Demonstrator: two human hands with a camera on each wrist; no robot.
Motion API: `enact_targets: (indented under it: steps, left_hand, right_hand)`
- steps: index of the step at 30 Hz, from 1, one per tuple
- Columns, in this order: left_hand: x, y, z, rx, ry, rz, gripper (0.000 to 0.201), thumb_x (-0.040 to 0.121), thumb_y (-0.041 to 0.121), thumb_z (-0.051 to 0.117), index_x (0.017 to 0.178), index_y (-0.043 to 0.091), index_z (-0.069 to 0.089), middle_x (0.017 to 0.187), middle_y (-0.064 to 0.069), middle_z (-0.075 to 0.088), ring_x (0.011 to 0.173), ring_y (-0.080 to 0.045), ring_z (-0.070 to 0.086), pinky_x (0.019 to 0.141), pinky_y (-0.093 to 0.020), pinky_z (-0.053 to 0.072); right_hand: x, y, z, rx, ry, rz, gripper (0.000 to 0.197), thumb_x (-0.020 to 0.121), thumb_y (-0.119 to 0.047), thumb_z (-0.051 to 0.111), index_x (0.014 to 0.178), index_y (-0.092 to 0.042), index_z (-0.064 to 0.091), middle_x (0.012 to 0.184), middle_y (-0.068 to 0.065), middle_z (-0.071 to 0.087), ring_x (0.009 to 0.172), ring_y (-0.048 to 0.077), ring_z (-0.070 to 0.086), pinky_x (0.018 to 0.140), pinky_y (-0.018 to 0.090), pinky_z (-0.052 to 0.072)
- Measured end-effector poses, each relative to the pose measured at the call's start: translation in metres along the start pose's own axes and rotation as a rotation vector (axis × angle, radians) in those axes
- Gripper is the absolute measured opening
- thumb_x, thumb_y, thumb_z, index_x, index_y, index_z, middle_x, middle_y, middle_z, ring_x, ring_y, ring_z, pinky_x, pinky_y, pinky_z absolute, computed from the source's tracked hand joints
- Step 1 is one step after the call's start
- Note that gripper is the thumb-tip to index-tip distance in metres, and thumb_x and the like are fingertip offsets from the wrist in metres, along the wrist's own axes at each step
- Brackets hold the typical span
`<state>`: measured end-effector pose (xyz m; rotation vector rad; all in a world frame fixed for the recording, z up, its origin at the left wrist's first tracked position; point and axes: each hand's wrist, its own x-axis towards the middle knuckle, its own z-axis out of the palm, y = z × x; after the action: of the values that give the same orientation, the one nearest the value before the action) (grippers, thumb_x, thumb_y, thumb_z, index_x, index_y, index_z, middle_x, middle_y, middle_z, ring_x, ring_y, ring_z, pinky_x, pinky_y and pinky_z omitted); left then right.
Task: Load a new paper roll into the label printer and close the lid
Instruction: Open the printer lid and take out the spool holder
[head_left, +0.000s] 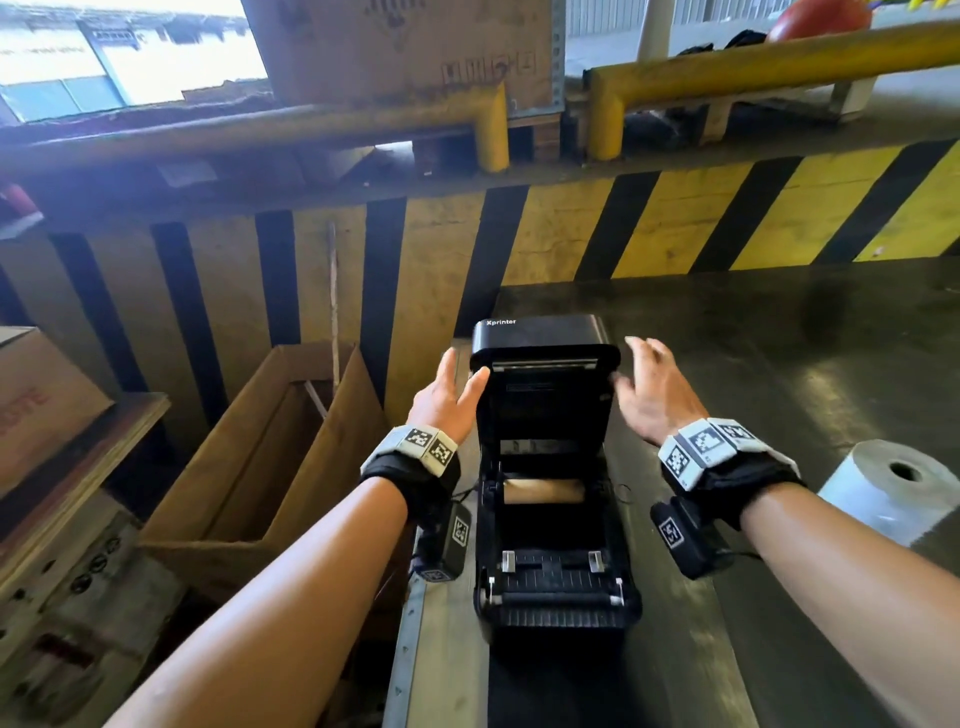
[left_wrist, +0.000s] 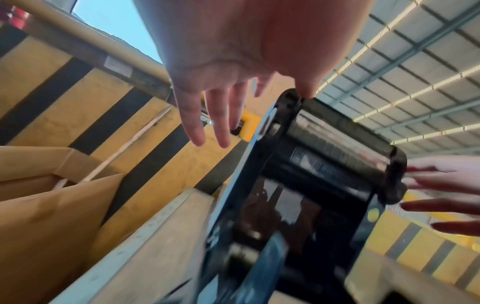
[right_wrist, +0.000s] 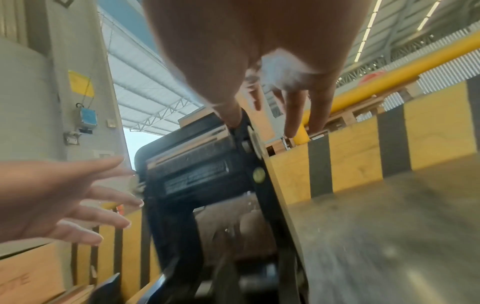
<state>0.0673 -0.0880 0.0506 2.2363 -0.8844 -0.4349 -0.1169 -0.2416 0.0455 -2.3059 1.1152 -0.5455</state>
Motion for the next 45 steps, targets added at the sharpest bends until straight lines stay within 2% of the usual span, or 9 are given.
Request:
enact_targets:
  steps: [5, 12, 16, 26, 32, 36, 40, 43, 45]
  left_hand:
    - [-0.034, -0.04, 0.017, 0.189, -0.244, -0.061, 0.063, 0.092, 0.052, 0.04, 0.14, 0.012, 0.04, 0.14, -0.014, 0.052, 0.128, -0.028, 0.049, 0.105, -0.032, 0.038]
    - [-0.046, -0.053, 0.052, 0.399, -0.409, 0.102, 0.062, 0.095, 0.046, 0.038, 0.147, 0.013, 0.028, 0.155, -0.007, 0.028, 0.137, -0.028, 0.038, 0.11, -0.034, 0.035]
    - [-0.042, -0.055, 0.066, 0.381, -0.372, 0.091, 0.055, 0.095, 0.041, 0.041, 0.144, 0.015, 0.035, 0.147, -0.011, 0.034, 0.127, -0.032, 0.047, 0.105, -0.038, 0.042]
    - [-0.036, -0.031, 0.055, 0.124, -0.207, 0.067, 0.049, 0.096, 0.027, 0.045, 0.143, 0.014, 0.036, 0.128, -0.017, 0.06, 0.113, -0.034, 0.059, 0.097, -0.041, 0.048]
    - [-0.043, 0.004, 0.031, 0.054, -0.203, 0.184, 0.052, 0.095, 0.027, 0.046, 0.145, 0.019, 0.033, 0.121, -0.016, 0.061, 0.106, -0.033, 0.061, 0.085, -0.034, 0.049]
    - [-0.055, 0.021, 0.036, -0.061, -0.294, 0.277, 0.051, 0.092, 0.027, 0.053, 0.14, 0.025, 0.038, 0.109, -0.009, 0.062, 0.083, -0.023, 0.063, 0.081, -0.041, 0.056]
    - [-0.069, 0.04, 0.06, -0.091, -0.394, 0.373, 0.051, 0.091, 0.024, 0.055, 0.14, 0.018, 0.041, 0.094, -0.008, 0.06, 0.076, -0.02, 0.057, 0.078, -0.044, 0.055]
    - [-0.083, 0.052, 0.087, -0.188, -0.467, 0.359, 0.04, 0.089, 0.024, 0.058, 0.127, 0.012, 0.053, 0.087, -0.008, 0.058, 0.076, -0.025, 0.055, 0.078, -0.051, 0.054]
    - [-0.09, 0.058, 0.11, -0.303, -0.536, 0.314, 0.032, 0.084, 0.03, 0.062, 0.111, 0.012, 0.06, 0.082, -0.009, 0.058, 0.076, -0.028, 0.056, 0.07, -0.052, 0.053]
  right_hand:
    - [-0.061, 0.028, 0.035, -0.081, -0.306, 0.058, 0.05, 0.094, -0.029, 0.043, 0.136, -0.002, 0.037, 0.141, 0.02, 0.046, 0.129, 0.035, 0.044, 0.105, 0.034, 0.033]
    - [-0.078, 0.04, 0.074, -0.172, -0.501, 0.02, 0.069, 0.087, -0.04, 0.051, 0.145, -0.018, 0.022, 0.154, 0.01, 0.022, 0.137, 0.033, 0.032, 0.113, 0.039, 0.03]
    - [-0.074, 0.043, 0.089, -0.173, -0.502, 0.062, 0.071, 0.085, -0.038, 0.052, 0.145, -0.019, 0.02, 0.154, 0.015, 0.019, 0.136, 0.039, 0.03, 0.112, 0.047, 0.031]
    - [-0.058, 0.006, 0.061, -0.017, -0.308, 0.109, 0.044, 0.088, -0.008, 0.037, 0.131, -0.005, 0.042, 0.129, 0.027, 0.05, 0.118, 0.043, 0.049, 0.1, 0.04, 0.04]
    - [-0.071, -0.007, 0.003, 0.027, -0.009, 0.005, 0.026, 0.092, -0.008, 0.038, 0.097, 0.006, 0.059, 0.105, 0.029, 0.064, 0.099, 0.043, 0.058, 0.08, 0.039, 0.042]
    - [-0.09, 0.002, -0.038, 0.135, 0.131, 0.041, 0.03, 0.093, -0.015, 0.047, 0.116, -0.01, 0.064, 0.115, 0.019, 0.067, 0.11, 0.037, 0.058, 0.092, 0.034, 0.042]
    - [-0.11, 0.046, -0.06, 0.402, 0.205, 0.139, 0.02, 0.088, -0.019, 0.056, 0.104, -0.016, 0.069, 0.095, 0.009, 0.069, 0.093, 0.029, 0.066, 0.09, 0.038, 0.054]
    - [-0.128, 0.079, -0.064, 0.531, 0.27, 0.193, 0.012, 0.088, -0.012, 0.057, 0.096, -0.012, 0.066, 0.085, 0.009, 0.064, 0.078, 0.021, 0.062, 0.065, 0.012, 0.054]
    - [-0.14, 0.102, -0.065, 0.608, 0.314, 0.248, 0.011, 0.089, -0.01, 0.055, 0.095, -0.01, 0.064, 0.077, 0.006, 0.061, 0.069, 0.013, 0.057, 0.052, 0.005, 0.048]
